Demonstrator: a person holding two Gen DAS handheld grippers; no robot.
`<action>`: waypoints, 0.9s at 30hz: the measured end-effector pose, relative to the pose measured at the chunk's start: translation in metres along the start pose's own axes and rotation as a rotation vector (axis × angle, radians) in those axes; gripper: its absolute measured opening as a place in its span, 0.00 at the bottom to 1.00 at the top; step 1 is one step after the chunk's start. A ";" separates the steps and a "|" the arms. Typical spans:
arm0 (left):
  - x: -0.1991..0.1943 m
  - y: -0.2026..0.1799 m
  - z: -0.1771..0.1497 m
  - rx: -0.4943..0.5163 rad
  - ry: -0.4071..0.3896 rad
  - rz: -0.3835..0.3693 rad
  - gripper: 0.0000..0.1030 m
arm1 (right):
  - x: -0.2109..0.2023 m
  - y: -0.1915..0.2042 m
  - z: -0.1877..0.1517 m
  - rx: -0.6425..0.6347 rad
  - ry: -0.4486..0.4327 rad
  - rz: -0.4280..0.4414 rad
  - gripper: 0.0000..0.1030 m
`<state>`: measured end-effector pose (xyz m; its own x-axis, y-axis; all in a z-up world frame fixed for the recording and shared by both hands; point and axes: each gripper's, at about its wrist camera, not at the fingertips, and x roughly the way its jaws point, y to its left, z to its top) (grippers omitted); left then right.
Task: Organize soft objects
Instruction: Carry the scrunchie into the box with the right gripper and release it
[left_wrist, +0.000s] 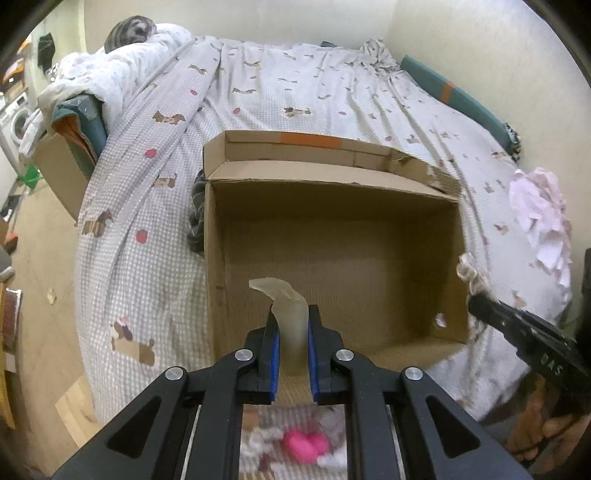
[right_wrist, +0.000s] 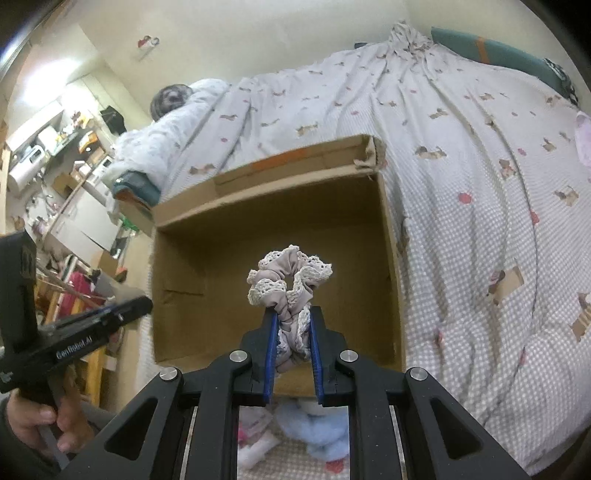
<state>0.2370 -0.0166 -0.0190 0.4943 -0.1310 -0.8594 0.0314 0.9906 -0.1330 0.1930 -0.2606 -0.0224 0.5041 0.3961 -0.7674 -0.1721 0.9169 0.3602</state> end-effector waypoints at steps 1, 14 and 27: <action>0.006 0.000 0.000 0.004 0.000 -0.003 0.11 | 0.005 -0.002 -0.001 0.005 0.006 0.002 0.17; 0.065 -0.001 -0.015 0.055 0.049 0.069 0.16 | 0.063 -0.010 -0.012 -0.013 0.131 -0.081 0.17; 0.069 -0.004 -0.016 0.061 0.052 0.053 0.25 | 0.080 -0.003 -0.011 -0.023 0.161 -0.090 0.17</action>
<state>0.2567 -0.0306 -0.0858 0.4511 -0.0787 -0.8890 0.0602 0.9965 -0.0577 0.2243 -0.2308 -0.0908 0.3768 0.3133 -0.8717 -0.1529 0.9492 0.2751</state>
